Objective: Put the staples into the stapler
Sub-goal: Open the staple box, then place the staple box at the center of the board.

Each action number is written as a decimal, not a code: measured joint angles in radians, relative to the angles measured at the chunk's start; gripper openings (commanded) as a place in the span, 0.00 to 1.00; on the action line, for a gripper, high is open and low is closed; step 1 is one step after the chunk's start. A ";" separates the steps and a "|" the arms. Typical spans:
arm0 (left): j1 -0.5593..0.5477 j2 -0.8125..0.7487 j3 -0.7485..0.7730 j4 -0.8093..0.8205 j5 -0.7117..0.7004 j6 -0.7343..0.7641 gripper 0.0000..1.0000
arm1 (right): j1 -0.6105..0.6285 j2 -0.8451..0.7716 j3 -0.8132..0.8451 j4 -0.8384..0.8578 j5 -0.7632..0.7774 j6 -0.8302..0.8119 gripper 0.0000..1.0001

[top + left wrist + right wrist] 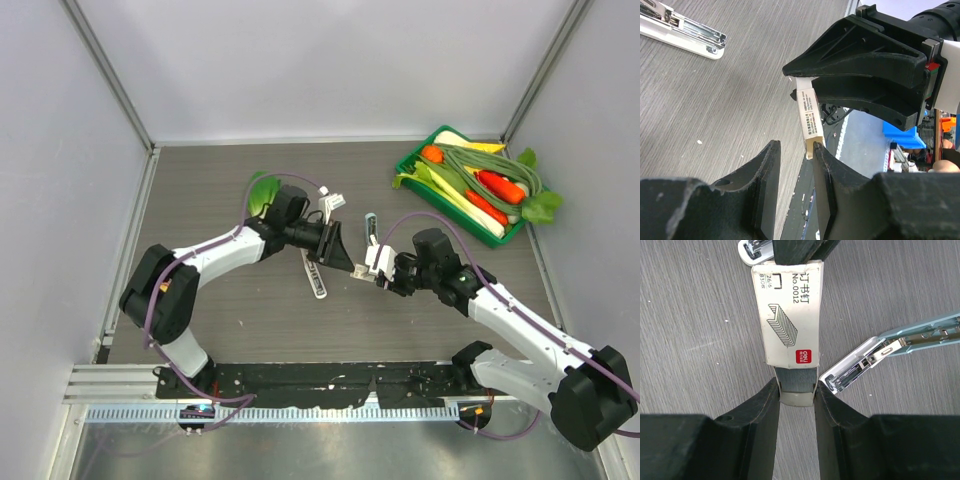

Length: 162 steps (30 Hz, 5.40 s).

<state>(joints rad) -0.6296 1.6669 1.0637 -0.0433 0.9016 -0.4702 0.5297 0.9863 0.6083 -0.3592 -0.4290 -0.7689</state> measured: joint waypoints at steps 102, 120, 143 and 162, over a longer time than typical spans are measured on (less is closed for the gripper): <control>0.795 -0.272 -0.006 -1.092 -0.118 1.174 0.82 | 0.117 0.278 0.013 -0.039 0.047 -0.015 0.22; 0.861 -0.520 -0.005 -0.882 -0.125 0.870 0.97 | 0.163 0.433 0.090 -0.058 0.118 -0.027 0.30; 0.861 -0.594 -0.006 -0.874 -0.120 0.809 0.98 | 0.237 0.546 0.234 -0.251 0.216 -0.087 0.56; 0.861 -0.673 -0.059 -0.811 -0.094 0.714 0.99 | 0.237 0.358 0.141 -0.085 0.264 0.010 0.50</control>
<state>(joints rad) 0.2317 0.9943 1.0046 -0.8547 0.8078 0.2440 0.7666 1.3445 0.7490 -0.4438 -0.1654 -0.7593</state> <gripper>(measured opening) 0.985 0.517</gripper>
